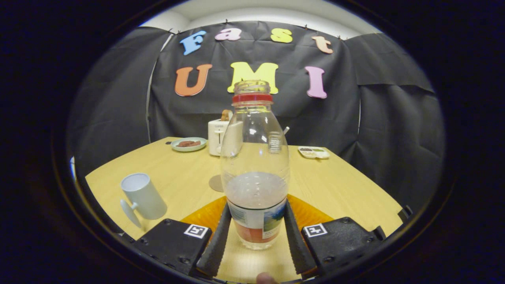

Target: Take the bottle from table, then pour the juice into the cup, finally place the bottle on the coaster

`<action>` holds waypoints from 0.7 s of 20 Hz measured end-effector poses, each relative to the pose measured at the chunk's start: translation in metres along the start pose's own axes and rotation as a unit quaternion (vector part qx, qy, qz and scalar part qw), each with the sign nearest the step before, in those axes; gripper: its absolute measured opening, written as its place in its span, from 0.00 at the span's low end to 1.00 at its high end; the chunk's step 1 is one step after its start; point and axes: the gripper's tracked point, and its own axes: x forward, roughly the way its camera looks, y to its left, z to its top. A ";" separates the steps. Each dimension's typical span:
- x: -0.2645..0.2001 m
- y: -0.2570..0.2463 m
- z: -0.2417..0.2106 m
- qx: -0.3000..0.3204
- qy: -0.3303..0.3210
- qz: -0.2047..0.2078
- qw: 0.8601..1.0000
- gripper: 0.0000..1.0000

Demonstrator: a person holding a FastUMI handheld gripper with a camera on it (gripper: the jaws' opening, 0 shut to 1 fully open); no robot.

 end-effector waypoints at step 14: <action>0.009 0.031 0.062 -0.275 -0.033 -0.027 0.961 0.73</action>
